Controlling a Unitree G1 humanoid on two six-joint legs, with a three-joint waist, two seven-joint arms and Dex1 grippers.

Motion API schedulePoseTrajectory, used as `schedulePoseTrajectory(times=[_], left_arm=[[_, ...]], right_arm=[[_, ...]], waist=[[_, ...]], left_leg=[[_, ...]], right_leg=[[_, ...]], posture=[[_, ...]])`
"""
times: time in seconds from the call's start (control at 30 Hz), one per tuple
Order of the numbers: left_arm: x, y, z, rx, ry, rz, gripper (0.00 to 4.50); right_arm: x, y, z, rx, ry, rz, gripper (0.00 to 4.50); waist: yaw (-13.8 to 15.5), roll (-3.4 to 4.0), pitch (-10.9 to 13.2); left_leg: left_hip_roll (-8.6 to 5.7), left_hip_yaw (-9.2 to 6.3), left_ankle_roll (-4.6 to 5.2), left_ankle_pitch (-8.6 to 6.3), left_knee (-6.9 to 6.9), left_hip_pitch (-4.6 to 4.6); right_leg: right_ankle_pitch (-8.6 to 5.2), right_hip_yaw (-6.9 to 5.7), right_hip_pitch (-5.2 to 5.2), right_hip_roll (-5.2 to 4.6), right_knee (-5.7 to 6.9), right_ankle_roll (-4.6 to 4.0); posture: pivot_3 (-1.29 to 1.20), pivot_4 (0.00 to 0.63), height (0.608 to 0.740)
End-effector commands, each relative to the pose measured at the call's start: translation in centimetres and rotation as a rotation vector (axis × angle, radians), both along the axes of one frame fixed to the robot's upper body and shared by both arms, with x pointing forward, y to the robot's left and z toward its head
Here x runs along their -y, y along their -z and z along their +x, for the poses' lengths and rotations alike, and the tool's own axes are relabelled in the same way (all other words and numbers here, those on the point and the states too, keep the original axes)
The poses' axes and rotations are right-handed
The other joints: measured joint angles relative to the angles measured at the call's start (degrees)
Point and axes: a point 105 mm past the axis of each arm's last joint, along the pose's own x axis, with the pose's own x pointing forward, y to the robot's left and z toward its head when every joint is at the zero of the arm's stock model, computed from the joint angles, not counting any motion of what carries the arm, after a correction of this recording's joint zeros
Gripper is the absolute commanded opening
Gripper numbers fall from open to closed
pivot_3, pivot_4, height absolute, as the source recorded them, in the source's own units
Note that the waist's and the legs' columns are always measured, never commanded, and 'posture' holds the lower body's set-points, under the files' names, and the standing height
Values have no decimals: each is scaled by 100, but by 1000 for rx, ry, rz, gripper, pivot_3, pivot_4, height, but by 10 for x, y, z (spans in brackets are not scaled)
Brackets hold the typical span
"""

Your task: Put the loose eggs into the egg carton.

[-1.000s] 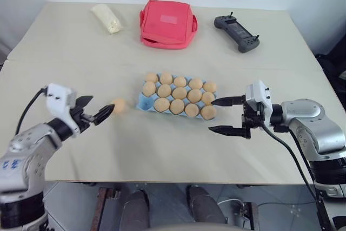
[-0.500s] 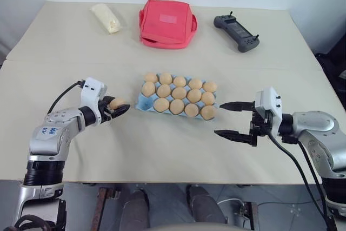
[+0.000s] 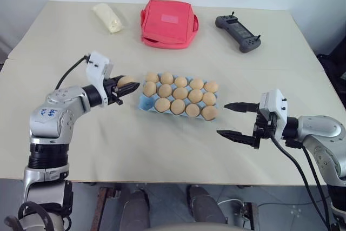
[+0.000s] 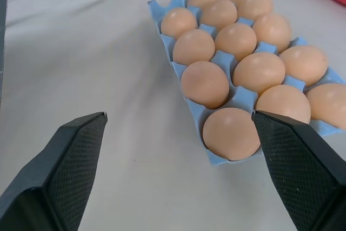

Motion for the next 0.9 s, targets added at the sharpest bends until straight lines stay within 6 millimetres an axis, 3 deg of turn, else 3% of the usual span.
schedulePoseTrajectory(times=[0.03, 0.2, 0.37, 0.5, 0.7, 0.9], left_arm=[[17, 2, -4, 8, 82, 6, 1714], [29, 20, -5, -44, 137, 45, 1714], [29, 25, -3, -47, 136, 80, 3321], [29, 18, 1, -10, 124, 69, 4468], [14, -16, 7, 151, 16, -11, 4468], [-12, -24, -10, 217, 36, -71, 4468]], right_arm=[[-2, -11, -2, 52, -5, 3, 4500], [-2, -11, -1, 56, -1, 6, 4500], [-2, -10, -2, 56, 3, 8, 4500], [-3, -10, 0, 59, 3, 10, 4500], [-2, -10, 1, 64, 4, 13, 4500], [0, -10, 2, 68, 5, 14, 4500]], waist=[[-11, 0, 0], [-3, 0, 0], [-1, 0, 0], [0, 0, 0], [-4, 0, 0], [-9, 0, 0]], left_leg=[[1, 0, 0, 0, 0, 0], [0, 0, 0, 0, 1, 0], [1, 0, 0, 0, 1, 0], [0, 0, 2, 1, 7, -1], [0, -2, 5, 3, 6, 0], [1, -2, 3, 4, 0, 0]], right_leg=[[0, 0, -1, 0, 0, 0], [0, 0, -1, 0, 0, 0], [0, 0, -1, 0, 1, 0], [2, 0, 1, 0, 2, 3], [3, 1, 0, 0, 5, 6], [2, 1, 0, 0, 1, 4]], posture=[[0, 150, 740], [0, 150, 740], [0, 150, 740], [0, 150, 740], [0, 150, 740], [0, 150, 740]])
